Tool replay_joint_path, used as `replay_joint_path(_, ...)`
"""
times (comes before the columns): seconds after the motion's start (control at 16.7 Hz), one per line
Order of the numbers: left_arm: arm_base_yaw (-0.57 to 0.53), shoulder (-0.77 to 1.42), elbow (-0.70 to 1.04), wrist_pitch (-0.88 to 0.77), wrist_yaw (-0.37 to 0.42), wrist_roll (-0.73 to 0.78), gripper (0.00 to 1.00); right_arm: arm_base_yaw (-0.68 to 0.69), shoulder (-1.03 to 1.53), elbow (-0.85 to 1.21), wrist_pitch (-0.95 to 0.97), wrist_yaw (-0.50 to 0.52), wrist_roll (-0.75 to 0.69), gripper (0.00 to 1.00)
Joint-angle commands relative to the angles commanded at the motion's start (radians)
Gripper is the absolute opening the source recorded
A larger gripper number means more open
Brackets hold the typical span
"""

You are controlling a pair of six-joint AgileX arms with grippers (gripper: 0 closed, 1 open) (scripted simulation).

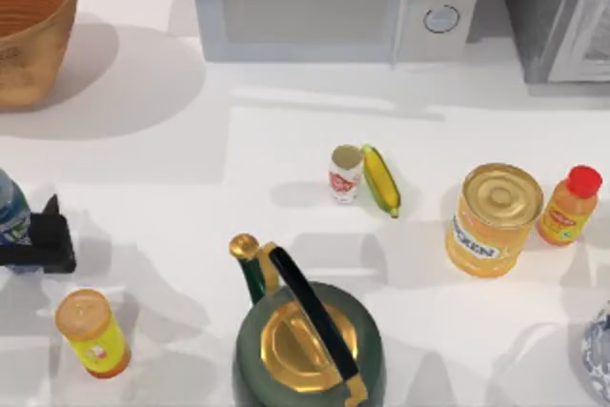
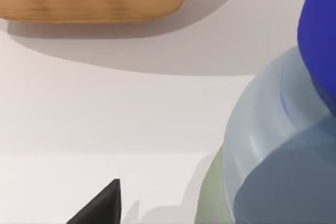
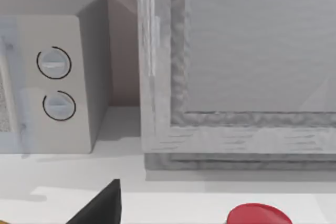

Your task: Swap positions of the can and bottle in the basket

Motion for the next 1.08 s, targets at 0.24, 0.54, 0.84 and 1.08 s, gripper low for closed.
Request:
replay_joint_path(0.24,-0.012,0.139,0.034,0.098,-0.023,-0.005,1.00,0.000,0.000,0.000,0.000,0.000,0.000,1.00)
replay_joint_path(0.54,-0.012,0.151,0.038,0.109,-0.024,-0.005,1.00,0.000,0.000,0.000,0.000,0.000,0.000,1.00)
replay_joint_path(0.84,-0.012,0.151,0.038,0.109,-0.024,-0.005,0.62,0.000,0.000,0.000,0.000,0.000,0.000,1.00)
replay_joint_path(1.08,-0.012,0.151,0.038,0.109,-0.024,-0.005,0.32,0.000,0.000,0.000,0.000,0.000,0.000,1.00)
